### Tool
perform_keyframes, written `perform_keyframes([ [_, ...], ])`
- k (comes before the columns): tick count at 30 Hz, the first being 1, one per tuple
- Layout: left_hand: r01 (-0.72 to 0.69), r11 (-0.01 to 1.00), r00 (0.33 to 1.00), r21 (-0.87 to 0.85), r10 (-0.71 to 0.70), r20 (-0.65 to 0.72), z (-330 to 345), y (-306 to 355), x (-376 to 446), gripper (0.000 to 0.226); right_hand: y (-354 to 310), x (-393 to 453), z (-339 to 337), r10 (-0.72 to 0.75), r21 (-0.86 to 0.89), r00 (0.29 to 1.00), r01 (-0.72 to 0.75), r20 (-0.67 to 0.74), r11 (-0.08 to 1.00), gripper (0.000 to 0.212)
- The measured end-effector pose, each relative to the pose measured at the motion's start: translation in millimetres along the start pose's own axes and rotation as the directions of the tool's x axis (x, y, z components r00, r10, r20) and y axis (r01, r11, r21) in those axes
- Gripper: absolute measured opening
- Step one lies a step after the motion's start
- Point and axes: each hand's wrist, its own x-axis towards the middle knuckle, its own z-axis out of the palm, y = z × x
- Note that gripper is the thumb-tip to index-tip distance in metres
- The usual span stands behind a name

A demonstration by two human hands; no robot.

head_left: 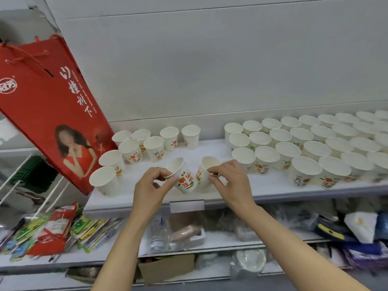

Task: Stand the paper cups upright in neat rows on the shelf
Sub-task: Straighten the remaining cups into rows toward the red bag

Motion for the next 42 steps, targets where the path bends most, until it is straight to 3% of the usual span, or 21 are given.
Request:
perform_keyframes([
  [7,-0.141,0.987,0.969,0.079,0.121,0.215,90.6,33.1,-2.8,0.012,60.5,-36.9,-98.3,0.101,-0.068,0.992,-0.106,-0.071,0.992,0.014],
  [15,-0.271,0.923,0.915,0.274,0.159,0.371,144.5,52.7,10.6,0.018,104.2,-27.9,-138.8,0.168,-0.202,0.979,-0.143,0.112,0.969,0.007],
  [28,-0.309,0.863,0.908,0.400,0.143,0.393,160.0,55.5,2.7,0.016,123.2,-24.3,-147.9,0.096,-0.133,0.966,-0.065,0.239,0.989,0.012],
  [34,-0.355,0.808,0.915,0.471,0.195,0.354,168.8,68.0,-2.3,0.034,104.4,-17.0,-146.2,0.073,-0.211,0.974,-0.027,0.215,0.977,0.028],
  [38,-0.360,0.766,0.917,0.532,0.186,0.352,176.8,75.6,-3.1,0.023,96.4,-9.5,-137.9,0.100,-0.311,0.965,-0.020,0.244,0.950,0.022],
  [42,-0.332,0.756,0.932,0.564,0.174,0.317,173.4,71.9,-6.4,0.016,104.4,-11.6,-145.3,0.112,-0.272,0.955,-0.035,0.273,0.962,0.015],
])
